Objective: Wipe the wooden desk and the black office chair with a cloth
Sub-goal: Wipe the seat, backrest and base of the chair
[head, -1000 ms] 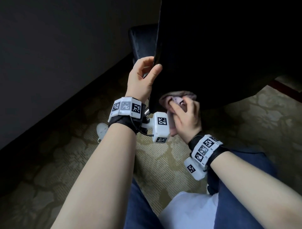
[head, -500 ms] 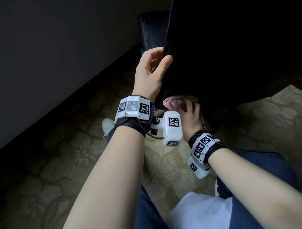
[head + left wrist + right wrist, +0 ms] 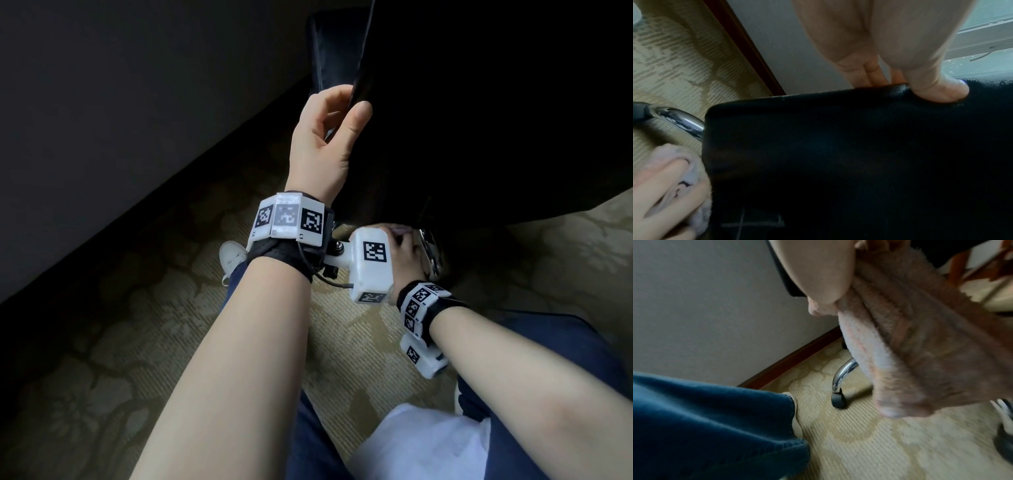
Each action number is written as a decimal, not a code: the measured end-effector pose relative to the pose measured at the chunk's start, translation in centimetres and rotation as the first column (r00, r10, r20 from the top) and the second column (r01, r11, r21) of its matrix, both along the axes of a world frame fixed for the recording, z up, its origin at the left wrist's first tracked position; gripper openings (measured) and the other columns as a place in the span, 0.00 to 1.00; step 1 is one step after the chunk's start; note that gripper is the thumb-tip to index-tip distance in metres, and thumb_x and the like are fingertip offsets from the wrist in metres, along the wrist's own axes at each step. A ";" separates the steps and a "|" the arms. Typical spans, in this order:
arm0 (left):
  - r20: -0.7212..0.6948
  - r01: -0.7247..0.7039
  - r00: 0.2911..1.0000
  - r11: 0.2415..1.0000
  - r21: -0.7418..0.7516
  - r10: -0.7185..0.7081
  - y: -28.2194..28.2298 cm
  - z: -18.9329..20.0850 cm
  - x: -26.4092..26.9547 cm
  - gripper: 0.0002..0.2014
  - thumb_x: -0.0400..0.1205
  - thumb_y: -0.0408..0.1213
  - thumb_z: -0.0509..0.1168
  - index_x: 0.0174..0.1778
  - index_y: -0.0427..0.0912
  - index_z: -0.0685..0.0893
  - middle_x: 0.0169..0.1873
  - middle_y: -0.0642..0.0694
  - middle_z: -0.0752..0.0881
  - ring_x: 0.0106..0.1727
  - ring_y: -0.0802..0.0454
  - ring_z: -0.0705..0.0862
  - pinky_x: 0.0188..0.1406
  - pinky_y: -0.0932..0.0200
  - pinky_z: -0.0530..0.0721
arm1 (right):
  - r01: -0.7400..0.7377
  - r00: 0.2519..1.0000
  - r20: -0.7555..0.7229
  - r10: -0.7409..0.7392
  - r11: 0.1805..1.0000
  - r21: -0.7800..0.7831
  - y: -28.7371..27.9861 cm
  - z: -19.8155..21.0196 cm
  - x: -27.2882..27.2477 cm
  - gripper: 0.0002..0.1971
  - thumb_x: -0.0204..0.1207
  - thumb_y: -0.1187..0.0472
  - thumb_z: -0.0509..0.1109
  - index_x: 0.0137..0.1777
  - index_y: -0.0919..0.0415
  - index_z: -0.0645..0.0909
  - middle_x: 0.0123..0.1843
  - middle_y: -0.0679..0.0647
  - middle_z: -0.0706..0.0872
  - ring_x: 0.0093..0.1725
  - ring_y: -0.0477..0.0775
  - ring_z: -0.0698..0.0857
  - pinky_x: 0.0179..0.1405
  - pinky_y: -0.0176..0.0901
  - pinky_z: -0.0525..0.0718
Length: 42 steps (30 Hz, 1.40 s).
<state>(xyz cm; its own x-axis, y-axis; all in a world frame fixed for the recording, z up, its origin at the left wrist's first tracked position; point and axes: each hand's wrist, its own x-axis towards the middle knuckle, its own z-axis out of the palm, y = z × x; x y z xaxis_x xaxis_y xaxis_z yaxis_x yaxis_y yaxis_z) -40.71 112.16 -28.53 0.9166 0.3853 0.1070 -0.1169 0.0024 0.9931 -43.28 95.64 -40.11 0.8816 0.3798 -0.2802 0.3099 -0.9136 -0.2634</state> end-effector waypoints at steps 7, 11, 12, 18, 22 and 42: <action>0.025 -0.112 0.994 0.992 0.052 0.111 -0.8 -0.7 0.3 0.16 0.80 0.50 0.63 0.58 0.46 0.80 0.57 0.39 0.83 0.60 0.44 0.83 0.63 0.39 0.80 | 0.011 0.999 -0.047 -0.013 0.999 -0.042 -2.9 -1.5 0.6 0.28 0.80 0.67 0.58 0.79 0.48 0.60 0.81 0.50 0.56 0.72 0.66 0.62 0.69 0.54 0.67; 0.049 -0.189 0.982 0.979 0.076 0.185 -1.8 -1.2 0.2 0.15 0.82 0.49 0.61 0.60 0.44 0.78 0.58 0.40 0.82 0.62 0.45 0.81 0.65 0.42 0.78 | -0.101 0.992 0.088 0.087 0.981 0.168 -4.2 0.3 -0.5 0.22 0.81 0.65 0.59 0.74 0.52 0.72 0.78 0.54 0.64 0.71 0.65 0.62 0.66 0.58 0.73; 0.051 -0.194 0.980 0.978 0.070 0.191 -2.0 -1.2 0.3 0.15 0.82 0.49 0.60 0.60 0.45 0.77 0.58 0.39 0.82 0.61 0.44 0.81 0.65 0.43 0.79 | -0.117 0.984 0.161 0.082 0.968 0.220 -4.5 0.8 -0.7 0.21 0.80 0.64 0.59 0.72 0.53 0.75 0.76 0.56 0.68 0.67 0.65 0.65 0.62 0.61 0.76; 0.025 -0.218 0.976 0.975 0.049 0.217 -3.1 -1.4 0.4 0.15 0.82 0.51 0.55 0.59 0.46 0.72 0.47 0.46 0.77 0.47 0.54 0.77 0.54 0.54 0.79 | -0.197 0.777 0.625 -0.073 0.915 0.352 -6.7 5.5 0.1 0.20 0.72 0.60 0.57 0.65 0.54 0.75 0.65 0.55 0.67 0.54 0.61 0.66 0.49 0.60 0.81; -0.001 -0.232 0.972 0.969 0.080 0.233 -3.1 -1.6 0.4 0.14 0.83 0.52 0.56 0.59 0.48 0.72 0.49 0.44 0.80 0.49 0.52 0.79 0.57 0.49 0.80 | -0.190 0.673 0.735 -0.083 0.941 0.280 -6.9 8.2 2.6 0.20 0.73 0.59 0.57 0.66 0.49 0.69 0.65 0.55 0.65 0.55 0.62 0.65 0.49 0.62 0.82; 0.029 -0.265 0.964 0.960 0.089 0.264 -2.9 -2.0 0.7 0.27 0.72 0.68 0.51 0.55 0.50 0.72 0.42 0.52 0.77 0.42 0.60 0.76 0.48 0.62 0.79 | -0.013 0.952 0.307 -0.014 0.996 0.086 -4.2 -0.5 2.5 0.26 0.69 0.67 0.74 0.69 0.56 0.78 0.69 0.62 0.76 0.63 0.76 0.73 0.49 0.74 0.80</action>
<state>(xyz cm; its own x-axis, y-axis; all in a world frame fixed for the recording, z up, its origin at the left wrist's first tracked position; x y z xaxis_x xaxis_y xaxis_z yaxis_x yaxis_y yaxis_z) -40.03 109.24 -30.56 0.7810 0.6018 0.1669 -0.1173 -0.1210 0.9857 -40.75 91.40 -40.64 0.9201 0.3900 0.0374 0.3875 -0.8920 -0.2328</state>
